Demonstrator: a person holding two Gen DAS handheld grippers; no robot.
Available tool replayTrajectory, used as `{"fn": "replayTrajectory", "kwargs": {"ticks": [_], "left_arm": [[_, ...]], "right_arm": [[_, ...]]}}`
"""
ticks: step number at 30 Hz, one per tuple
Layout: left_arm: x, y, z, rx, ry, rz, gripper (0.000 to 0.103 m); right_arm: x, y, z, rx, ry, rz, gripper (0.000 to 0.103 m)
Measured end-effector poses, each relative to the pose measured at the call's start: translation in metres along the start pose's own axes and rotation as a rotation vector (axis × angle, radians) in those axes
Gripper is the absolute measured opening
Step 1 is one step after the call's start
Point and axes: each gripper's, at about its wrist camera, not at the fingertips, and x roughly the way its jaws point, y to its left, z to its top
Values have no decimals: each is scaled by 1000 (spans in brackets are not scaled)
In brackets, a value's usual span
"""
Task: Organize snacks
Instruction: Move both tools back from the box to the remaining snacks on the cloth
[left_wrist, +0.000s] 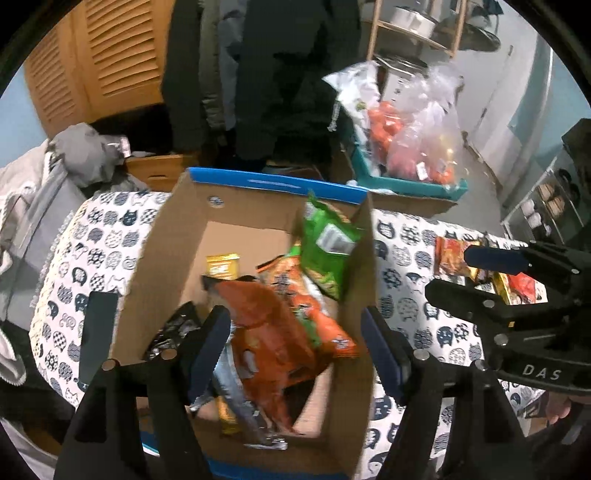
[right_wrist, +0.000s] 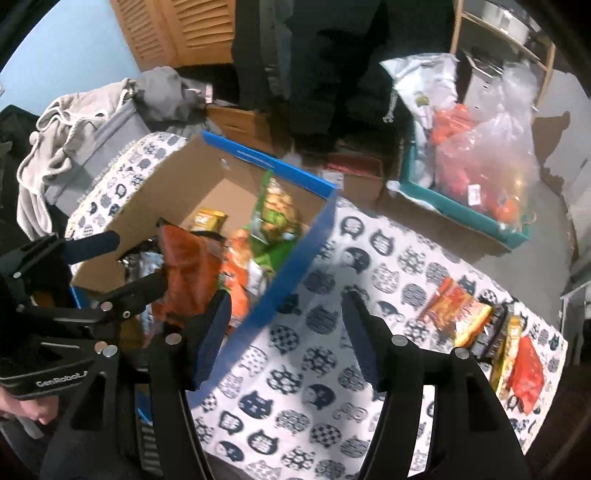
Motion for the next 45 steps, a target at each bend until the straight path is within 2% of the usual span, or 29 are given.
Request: {"fn": "replayTrajectory", "kwargs": {"ticks": [6,14,25,45], "left_arm": [[3,-34,2,62,10,-19,77],[11,-66,4,97,40,-46,77],[21,-113,3,177,61,-56,77],[57,-190,-2,287,152,-99,78]], "right_arm": [[-10,-28,-14,34,-8,-31,63],[-23,-63,-31,73,-23,-73,63],[-40,-109,-56,133,-34,-140,63],[-35,-201,-111,270,44,-216,63]]}}
